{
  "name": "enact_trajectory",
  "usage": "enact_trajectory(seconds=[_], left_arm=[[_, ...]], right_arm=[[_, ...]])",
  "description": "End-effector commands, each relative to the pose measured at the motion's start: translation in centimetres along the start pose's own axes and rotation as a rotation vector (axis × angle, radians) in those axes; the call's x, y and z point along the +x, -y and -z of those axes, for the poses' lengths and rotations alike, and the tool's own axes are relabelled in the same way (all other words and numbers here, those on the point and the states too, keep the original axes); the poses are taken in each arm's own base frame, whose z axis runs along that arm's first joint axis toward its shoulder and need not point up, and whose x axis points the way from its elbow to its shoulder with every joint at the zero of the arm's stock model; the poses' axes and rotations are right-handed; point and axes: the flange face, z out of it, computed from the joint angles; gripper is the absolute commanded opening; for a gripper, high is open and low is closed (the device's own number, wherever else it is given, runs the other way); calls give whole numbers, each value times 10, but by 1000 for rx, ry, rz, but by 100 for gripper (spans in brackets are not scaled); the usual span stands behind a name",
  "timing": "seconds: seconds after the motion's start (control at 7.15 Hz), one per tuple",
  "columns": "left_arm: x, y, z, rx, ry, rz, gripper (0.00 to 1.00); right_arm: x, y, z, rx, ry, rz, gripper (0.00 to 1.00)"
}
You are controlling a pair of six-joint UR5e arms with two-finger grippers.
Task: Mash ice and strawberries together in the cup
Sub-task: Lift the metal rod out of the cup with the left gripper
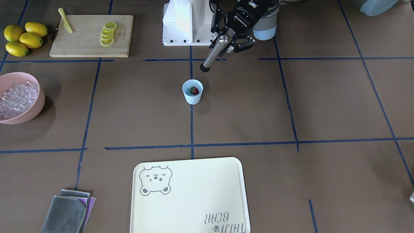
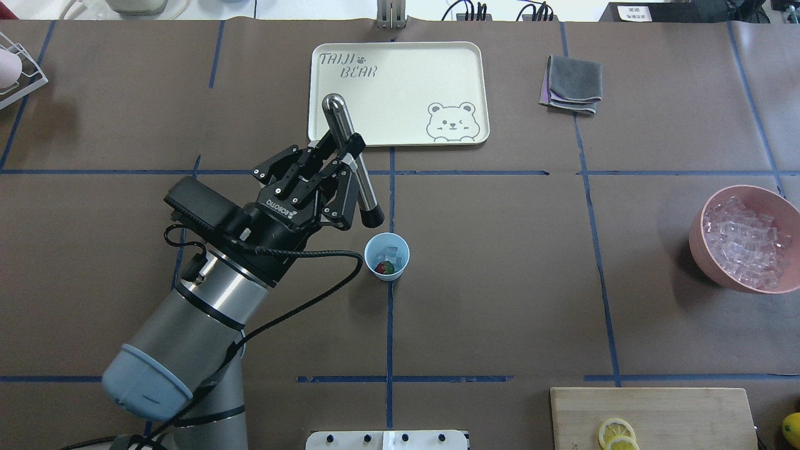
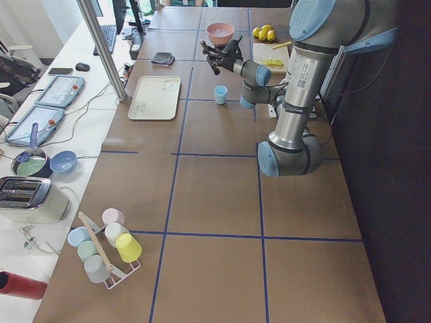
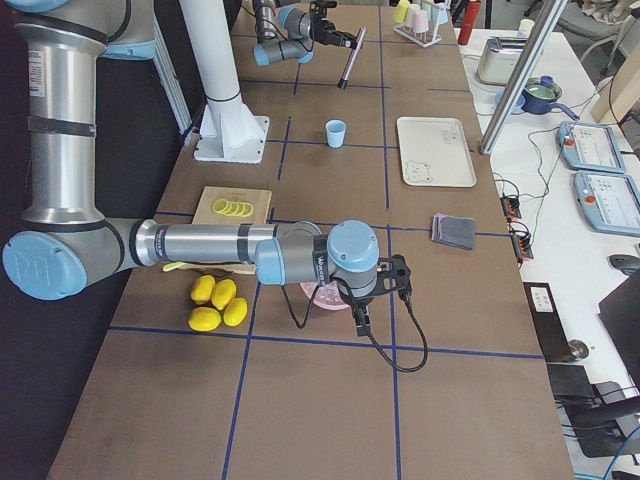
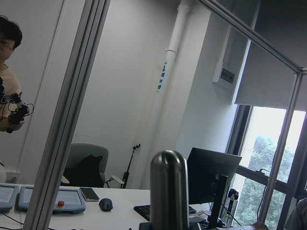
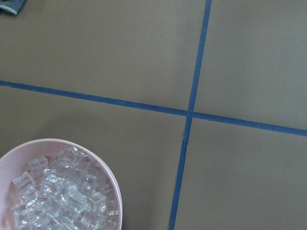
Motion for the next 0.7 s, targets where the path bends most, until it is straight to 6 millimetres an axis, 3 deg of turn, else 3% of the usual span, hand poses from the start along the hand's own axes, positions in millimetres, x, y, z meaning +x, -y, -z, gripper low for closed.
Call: enact_trajectory(seconds=[0.0, 0.14, 0.28, 0.42, 0.56], left_arm=[[-82, 16, 18, -103, 11, 45, 0], [-125, 22, 36, -163, 42, 40, 0], [-145, 27, 45, -200, 57, 79, 0], [-176, 26, 70, -256, 116, 73, 0], [-191, 38, 89, -305, 134, 87, 0]], right_arm=[[-8, 2, 6, 13, 0, 14, 99], [-9, 3, 7, 15, 0, 15, 99], [-9, 2, 8, 15, 0, 17, 99], [-13, 3, 11, 22, -2, 23, 99], [-16, 4, 14, 28, -3, 32, 99]])
